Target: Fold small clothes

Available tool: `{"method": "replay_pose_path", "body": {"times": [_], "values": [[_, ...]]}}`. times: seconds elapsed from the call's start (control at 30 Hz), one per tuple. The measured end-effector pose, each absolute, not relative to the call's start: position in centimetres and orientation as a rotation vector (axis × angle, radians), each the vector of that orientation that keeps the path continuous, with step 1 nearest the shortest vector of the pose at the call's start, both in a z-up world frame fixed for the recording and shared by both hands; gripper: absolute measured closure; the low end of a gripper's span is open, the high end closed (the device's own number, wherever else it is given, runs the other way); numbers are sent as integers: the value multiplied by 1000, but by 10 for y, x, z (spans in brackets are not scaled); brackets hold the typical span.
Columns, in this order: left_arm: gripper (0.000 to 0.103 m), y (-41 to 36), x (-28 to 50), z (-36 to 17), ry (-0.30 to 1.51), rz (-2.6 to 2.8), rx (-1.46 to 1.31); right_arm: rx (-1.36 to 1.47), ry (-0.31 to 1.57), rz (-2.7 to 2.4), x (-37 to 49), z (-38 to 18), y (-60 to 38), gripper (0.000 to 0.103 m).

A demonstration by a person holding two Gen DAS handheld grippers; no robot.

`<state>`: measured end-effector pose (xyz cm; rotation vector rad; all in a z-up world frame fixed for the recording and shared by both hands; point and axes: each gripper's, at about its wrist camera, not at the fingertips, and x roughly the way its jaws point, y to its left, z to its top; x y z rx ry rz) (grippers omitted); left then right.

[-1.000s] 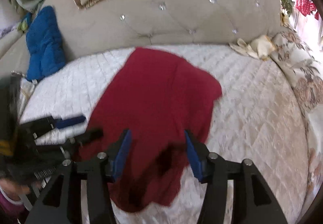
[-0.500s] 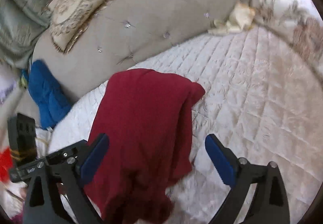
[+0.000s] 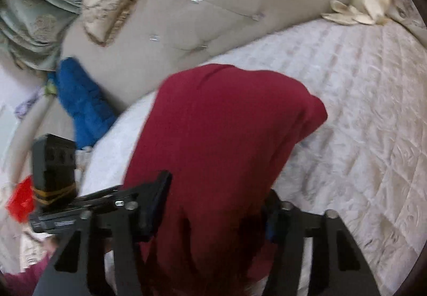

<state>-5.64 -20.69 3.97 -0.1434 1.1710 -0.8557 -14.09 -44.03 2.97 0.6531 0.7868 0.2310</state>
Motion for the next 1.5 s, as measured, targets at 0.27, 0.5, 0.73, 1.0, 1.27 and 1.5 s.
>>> {"method": "replay_pose_path", "body": {"times": [0.27, 0.5, 0.73, 1.0, 1.27, 1.5], "values": [[72, -129, -99, 73, 1167, -704, -96, 598, 864, 360, -145, 51, -361, 43], [70, -86, -108, 38, 1195, -608, -157, 375, 938, 190, -168, 41, -318, 36], [70, -86, -135, 63, 1044, -553, -23, 119, 795, 219, -224, 92, -281, 35], [70, -92, -160, 80, 927, -498, 15, 79, 924, 104, -228, 32, -274, 55], [70, -89, -180, 113, 777, -441, 53, 111, 732, 82, -266, 88, -273, 30], [70, -89, -196, 132, 705, -411, 83, 56, 644, 26, -276, 122, -247, 9]]}}
